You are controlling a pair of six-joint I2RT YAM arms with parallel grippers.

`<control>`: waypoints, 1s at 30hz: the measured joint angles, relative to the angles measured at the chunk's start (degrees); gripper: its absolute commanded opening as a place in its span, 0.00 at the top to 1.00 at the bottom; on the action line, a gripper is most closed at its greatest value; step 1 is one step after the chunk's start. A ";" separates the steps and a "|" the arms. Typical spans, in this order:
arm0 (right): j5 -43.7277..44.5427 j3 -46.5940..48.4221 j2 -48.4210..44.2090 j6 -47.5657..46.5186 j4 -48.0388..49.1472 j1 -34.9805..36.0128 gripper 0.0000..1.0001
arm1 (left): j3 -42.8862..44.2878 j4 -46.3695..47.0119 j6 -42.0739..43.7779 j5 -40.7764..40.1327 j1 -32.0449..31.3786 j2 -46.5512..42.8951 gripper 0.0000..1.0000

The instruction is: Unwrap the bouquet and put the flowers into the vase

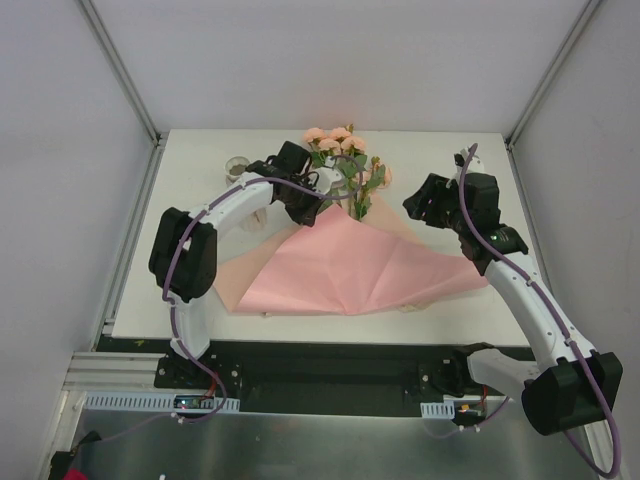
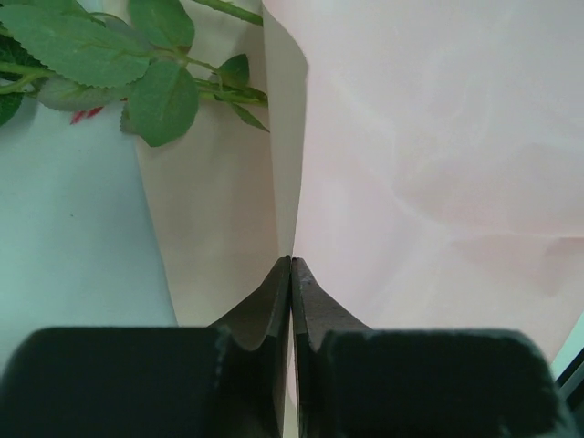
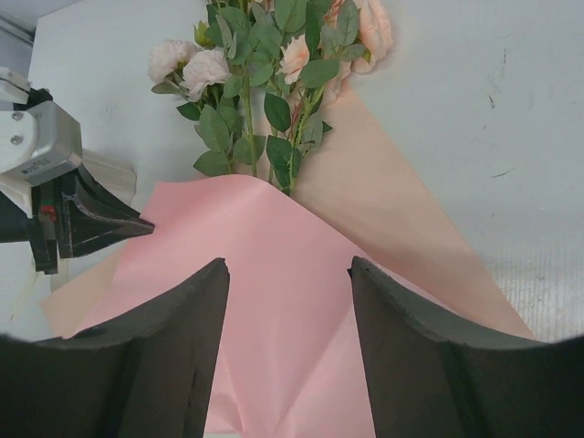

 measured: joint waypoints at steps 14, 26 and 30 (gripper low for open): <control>0.20 1.20 -0.24 0.22 -0.31 0.00 0.42 | -5.29 -0.22 1.92 -5.11 -5.42 -9.27 1.00; 0.79 9.27 1.66 -0.81 -1.68 -0.66 0.43 | -6.45 -11.69 3.19 2.12 -16.52 -32.41 1.00; 0.57 9.38 2.97 -0.79 -2.45 -0.66 0.46 | -6.80 -21.09 5.20 6.58 -19.58 -36.26 1.00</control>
